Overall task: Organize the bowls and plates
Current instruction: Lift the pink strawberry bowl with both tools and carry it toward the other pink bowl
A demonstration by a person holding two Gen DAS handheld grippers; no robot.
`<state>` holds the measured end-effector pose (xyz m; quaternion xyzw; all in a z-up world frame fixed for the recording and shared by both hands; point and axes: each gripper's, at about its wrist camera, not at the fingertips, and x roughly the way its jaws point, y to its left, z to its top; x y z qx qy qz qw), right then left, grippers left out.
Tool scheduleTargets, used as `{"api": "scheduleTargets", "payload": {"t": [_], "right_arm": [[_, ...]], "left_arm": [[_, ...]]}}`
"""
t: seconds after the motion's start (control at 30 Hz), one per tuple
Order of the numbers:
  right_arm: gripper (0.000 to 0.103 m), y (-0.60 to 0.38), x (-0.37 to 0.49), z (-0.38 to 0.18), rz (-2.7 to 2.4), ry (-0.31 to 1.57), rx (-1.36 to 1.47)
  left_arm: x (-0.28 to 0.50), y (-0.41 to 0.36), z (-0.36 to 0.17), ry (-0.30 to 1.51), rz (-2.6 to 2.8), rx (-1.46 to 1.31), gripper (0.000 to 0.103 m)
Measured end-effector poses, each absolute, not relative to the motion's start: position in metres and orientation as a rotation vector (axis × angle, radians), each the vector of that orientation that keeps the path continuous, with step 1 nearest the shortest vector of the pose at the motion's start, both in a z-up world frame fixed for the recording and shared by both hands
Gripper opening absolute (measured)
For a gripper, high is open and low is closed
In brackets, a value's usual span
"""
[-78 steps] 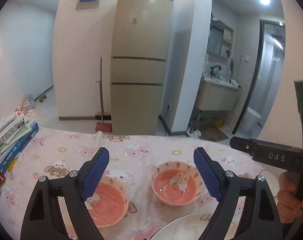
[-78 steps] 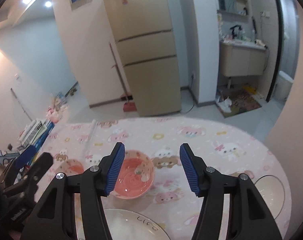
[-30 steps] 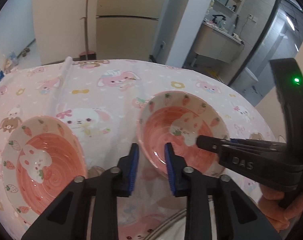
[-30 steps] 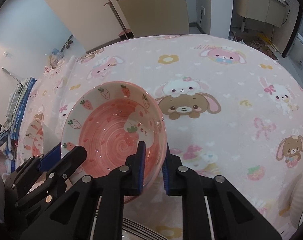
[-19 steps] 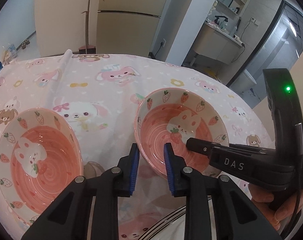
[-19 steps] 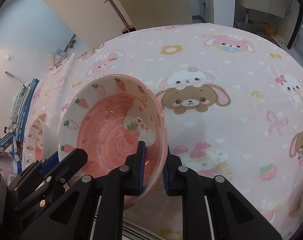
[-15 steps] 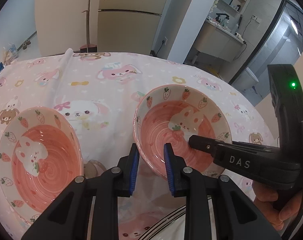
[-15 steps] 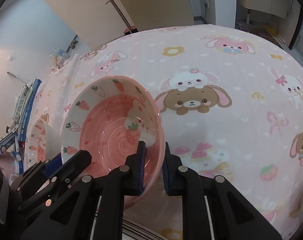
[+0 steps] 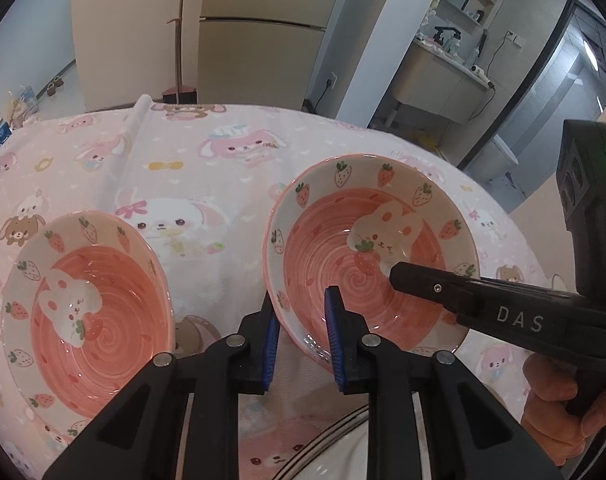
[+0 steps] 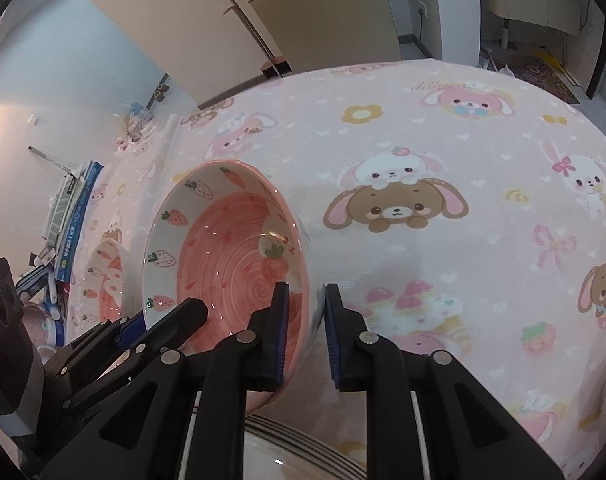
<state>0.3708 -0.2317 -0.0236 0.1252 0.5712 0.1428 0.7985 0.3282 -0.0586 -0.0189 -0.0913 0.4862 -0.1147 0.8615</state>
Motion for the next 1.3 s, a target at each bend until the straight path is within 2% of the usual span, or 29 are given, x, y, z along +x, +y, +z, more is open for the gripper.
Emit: {"api": "scheduleTargets", "payload": {"t": [0.33,0.47,0.8,1.3], "right_arm": [[0.017,-0.229,0.349,0.023,0.361,1.121,0.264],[0.017,-0.224,0.342,0.037,0.368,1.088,0.257],[0.017,-0.216,0.331,0.049,0.380,1.063,0.271],[0.017,-0.124,0.295,0.088,0.514,0.993,0.195]], "left_arm": [[0.302,-0.052,0.033,0.929,-0.212,-0.181,0.024],[0.296,-0.046,0.045,0.944,-0.227,-0.211,0.024],[0.283,-0.037,0.068,0.911,-0.216,-0.228,0.024],[0.217,0.051,0.114,0.788,-0.094,-0.243,0.024]]}}
